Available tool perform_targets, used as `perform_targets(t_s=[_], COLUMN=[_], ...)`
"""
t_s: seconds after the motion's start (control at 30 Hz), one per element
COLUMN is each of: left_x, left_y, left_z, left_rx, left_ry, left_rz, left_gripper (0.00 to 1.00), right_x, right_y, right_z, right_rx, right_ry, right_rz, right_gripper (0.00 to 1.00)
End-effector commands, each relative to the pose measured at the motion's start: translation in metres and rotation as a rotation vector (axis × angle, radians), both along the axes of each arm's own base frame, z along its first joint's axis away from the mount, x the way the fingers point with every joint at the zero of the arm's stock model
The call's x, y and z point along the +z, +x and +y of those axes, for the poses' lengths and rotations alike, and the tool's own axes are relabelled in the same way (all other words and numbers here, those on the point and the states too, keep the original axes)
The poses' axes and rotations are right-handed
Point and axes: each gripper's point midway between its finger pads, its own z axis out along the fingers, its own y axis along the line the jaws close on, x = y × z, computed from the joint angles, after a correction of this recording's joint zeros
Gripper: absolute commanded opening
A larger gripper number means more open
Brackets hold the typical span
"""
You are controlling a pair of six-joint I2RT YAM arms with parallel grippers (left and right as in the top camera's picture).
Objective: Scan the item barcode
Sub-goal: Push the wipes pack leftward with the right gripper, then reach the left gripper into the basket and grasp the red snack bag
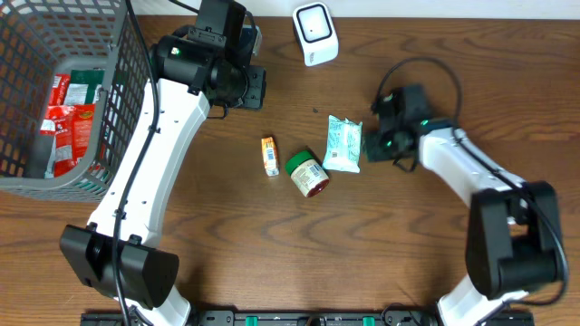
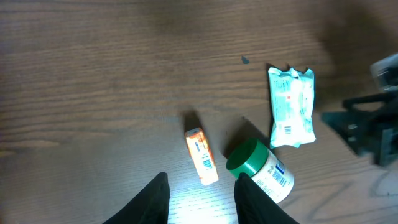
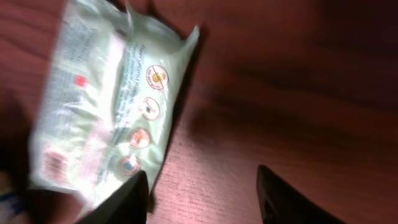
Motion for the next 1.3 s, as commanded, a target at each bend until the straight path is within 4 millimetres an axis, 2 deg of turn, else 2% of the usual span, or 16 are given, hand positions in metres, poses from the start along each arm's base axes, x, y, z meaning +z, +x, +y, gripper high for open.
perform_targets(t_s=[0.0,0.13,0.23,0.27,0.3,0.33,0.47,0.53,0.6,0.63,0.73,0.83,0.97,1.0,1.13,1.27], left_x=[0.000,0.016,0.049,0.063,0.076,0.092,0.134,0.141,0.139,0.136,0.118,0.089,0.039,0.013,-0.046,-0.090], left_y=[0.000,0.006,0.015,0.017,0.020,0.023,0.029,0.029,0.025,0.021,0.006,-0.009,-0.024,-0.030,-0.033,-0.029], left_z=[0.004,0.024,0.057,0.071,0.086,0.106,0.185,0.225,0.265,0.281,0.331,0.365,0.396,0.404,0.414,0.418], left_rx=[0.009,0.097,0.186,0.225,0.266,0.317,0.510,0.607,0.697,0.734,0.848,0.927,0.994,1.012,0.986,0.928], left_ry=[0.015,0.030,0.058,0.064,0.070,0.077,0.076,0.083,0.100,0.107,0.129,0.135,0.126,0.117,0.110,0.113], left_rz=[-0.006,-0.032,-0.099,-0.128,-0.158,-0.196,-0.319,-0.351,-0.352,-0.344,-0.284,-0.178,-0.003,0.090,0.271,0.371], left_gripper=[0.38,0.43,0.54,0.56,0.58,0.60,0.67,0.69,0.70,0.74,0.75,0.83,0.89,0.89,0.89,0.89], right_x=[0.078,0.094,0.089,0.087,0.084,0.083,0.080,0.080,0.080,0.080,0.080,0.080,0.080,0.080,0.080,0.080], right_y=[0.023,0.009,-0.002,-0.006,-0.009,-0.011,-0.014,-0.014,-0.014,-0.014,-0.014,-0.014,-0.014,-0.014,-0.014,-0.014], right_z=[0.002,0.001,-0.001,-0.001,-0.002,-0.002,-0.003,-0.003,-0.003,-0.003,-0.003,-0.003,-0.003,-0.003,-0.003,-0.003], right_rx=[-0.002,0.001,0.000,0.000,0.000,-0.001,-0.001,-0.001,-0.001,-0.001,-0.001,-0.001,-0.001,-0.001,-0.001,-0.001], right_ry=[0.069,0.064,0.056,0.052,0.050,0.048,0.047,0.047,0.047,0.046,0.046,0.046,0.047,0.047,0.046,0.046], right_rz=[-0.133,-0.095,-0.047,-0.028,-0.015,-0.005,0.007,0.006,0.007,0.008,0.008,0.008,0.007,0.007,0.008,0.008], right_gripper=[0.54,0.62,0.76,0.83,0.95,0.99,0.99,0.99,0.99,0.99,0.99,0.99,0.99,0.99,0.99,0.99])
